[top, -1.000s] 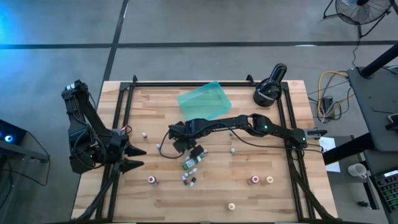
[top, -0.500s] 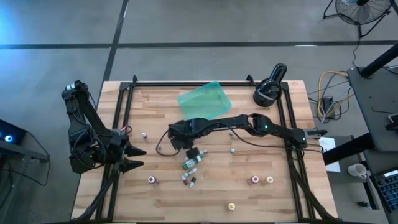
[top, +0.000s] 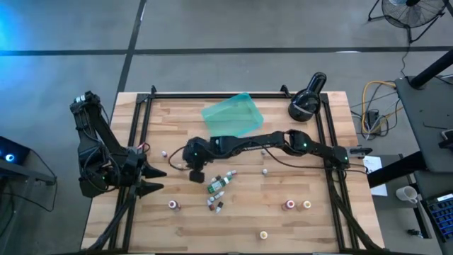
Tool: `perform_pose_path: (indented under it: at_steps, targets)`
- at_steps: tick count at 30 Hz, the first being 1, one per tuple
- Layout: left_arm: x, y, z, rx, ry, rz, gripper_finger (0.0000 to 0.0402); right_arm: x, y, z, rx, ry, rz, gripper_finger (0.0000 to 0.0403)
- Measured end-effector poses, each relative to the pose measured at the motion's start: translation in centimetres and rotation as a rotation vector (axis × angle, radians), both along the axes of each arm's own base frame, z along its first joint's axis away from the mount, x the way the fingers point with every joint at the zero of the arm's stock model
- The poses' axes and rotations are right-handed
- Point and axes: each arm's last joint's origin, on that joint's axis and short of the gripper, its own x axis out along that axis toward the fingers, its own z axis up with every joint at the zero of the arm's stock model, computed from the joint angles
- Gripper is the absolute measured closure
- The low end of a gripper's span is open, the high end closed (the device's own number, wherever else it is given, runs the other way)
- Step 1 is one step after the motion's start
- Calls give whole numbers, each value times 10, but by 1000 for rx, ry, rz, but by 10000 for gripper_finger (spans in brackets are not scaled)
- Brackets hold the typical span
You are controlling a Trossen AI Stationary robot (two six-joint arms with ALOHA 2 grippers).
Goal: Pick & Place food coloring
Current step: Adjust the violet small food coloring bottle
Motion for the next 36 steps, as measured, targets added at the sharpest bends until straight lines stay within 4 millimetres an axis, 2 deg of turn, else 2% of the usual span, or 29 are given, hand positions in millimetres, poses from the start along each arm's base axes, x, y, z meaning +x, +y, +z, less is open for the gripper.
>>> perform_pose_path:
  at_steps: [8,13,18,22,29,36]
  targets:
    - [0,-1,0,-26,5,-15,177,-3,47,-12,-87,-215,-321,359]
    - [0,-1,0,-26,7,-20,177,-14,59,-20,-91,-331,-519,355]
    - [0,-1,0,-26,7,-20,177,-30,57,-42,10,-382,-695,356]
    - [0,0,0,-19,6,-21,177,-38,55,-59,14,-391,-701,355]
    - [0,0,0,7,5,-26,177,-41,48,-64,-115,-362,-670,354]
    - [0,0,0,9,5,-26,177,-44,37,-71,-89,-438,-696,354]
